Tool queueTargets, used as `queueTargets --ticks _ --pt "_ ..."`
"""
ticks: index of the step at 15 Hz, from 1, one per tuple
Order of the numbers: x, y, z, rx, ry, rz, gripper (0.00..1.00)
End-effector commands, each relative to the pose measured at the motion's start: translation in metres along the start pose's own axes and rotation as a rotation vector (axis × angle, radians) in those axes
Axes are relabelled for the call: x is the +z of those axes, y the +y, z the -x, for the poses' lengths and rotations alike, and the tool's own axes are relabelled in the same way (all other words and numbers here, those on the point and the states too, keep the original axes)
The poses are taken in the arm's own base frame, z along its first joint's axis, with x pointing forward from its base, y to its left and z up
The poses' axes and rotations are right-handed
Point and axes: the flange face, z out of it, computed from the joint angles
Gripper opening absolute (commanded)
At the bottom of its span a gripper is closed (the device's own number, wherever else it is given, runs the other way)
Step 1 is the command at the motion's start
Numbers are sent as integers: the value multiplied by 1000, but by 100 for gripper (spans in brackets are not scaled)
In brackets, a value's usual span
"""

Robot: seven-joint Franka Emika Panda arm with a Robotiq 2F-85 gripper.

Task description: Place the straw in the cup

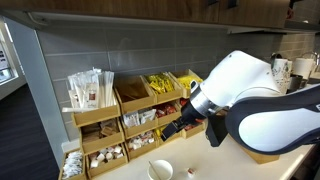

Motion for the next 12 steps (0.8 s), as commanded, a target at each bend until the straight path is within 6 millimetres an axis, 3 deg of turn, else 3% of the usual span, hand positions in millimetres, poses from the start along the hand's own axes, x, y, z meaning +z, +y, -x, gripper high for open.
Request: queueTargets --ticks 1,8,9,12 --pt "-15 -13 -6 19 -48 -14 100" --pt "-39 -29 -6 -74 -108 -57 100" --pt "-31 -30 -10 -47 -84 -54 100" --pt "-33 -30 -11 -48 -82 -56 100"
